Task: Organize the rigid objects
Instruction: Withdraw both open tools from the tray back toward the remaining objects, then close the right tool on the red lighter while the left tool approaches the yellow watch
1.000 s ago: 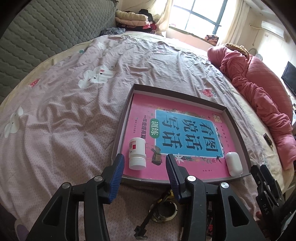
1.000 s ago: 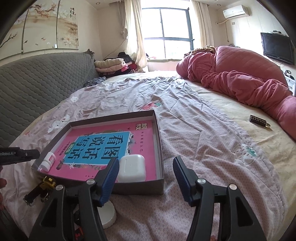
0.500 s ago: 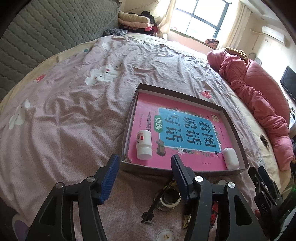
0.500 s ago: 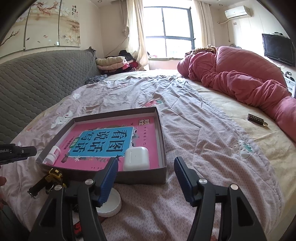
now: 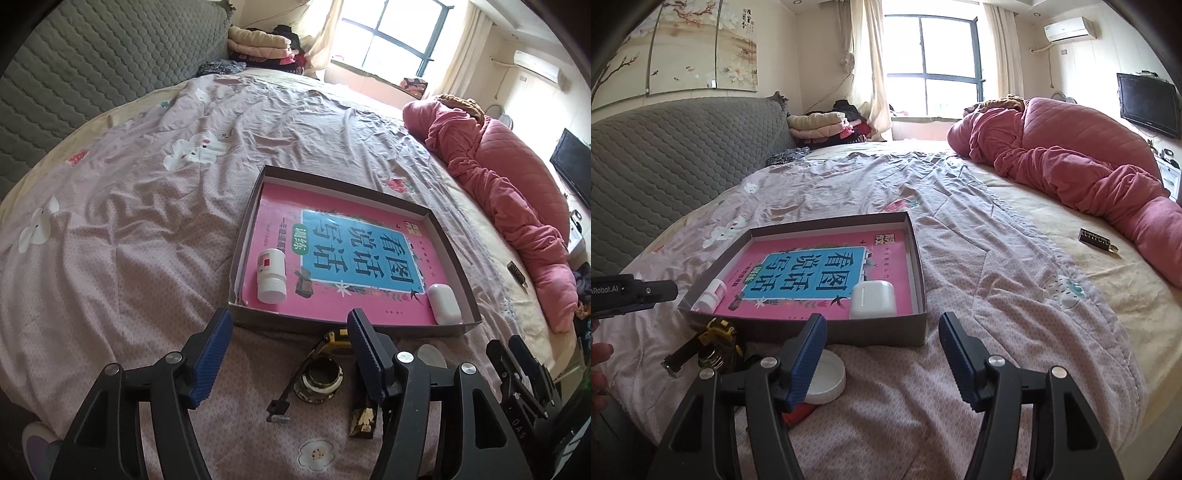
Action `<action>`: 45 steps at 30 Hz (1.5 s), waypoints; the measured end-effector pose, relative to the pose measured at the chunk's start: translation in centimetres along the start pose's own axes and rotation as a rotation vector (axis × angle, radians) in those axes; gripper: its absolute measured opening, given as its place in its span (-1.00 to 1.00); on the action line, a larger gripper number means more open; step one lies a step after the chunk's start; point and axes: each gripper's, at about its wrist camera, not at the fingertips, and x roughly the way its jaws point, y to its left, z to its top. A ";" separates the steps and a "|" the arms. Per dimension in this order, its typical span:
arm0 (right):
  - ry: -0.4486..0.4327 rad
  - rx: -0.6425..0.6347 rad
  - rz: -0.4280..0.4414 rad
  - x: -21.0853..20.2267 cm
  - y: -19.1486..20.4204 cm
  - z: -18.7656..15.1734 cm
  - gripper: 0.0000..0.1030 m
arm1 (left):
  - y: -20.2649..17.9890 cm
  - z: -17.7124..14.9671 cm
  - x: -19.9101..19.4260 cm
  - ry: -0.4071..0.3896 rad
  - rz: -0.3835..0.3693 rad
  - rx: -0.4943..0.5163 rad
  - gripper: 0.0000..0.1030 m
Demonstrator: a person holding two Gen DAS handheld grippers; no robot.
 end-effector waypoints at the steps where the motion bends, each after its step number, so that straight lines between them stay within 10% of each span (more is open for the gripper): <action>1: 0.003 -0.002 -0.001 -0.1 0.1 -0.1 0.22 | 0.0 0.0 0.0 0.000 0.000 0.001 0.29; 45: 0.141 0.000 0.055 0.0 4.0 -2.6 0.22 | 0.7 -4.6 0.6 0.100 0.018 0.051 0.29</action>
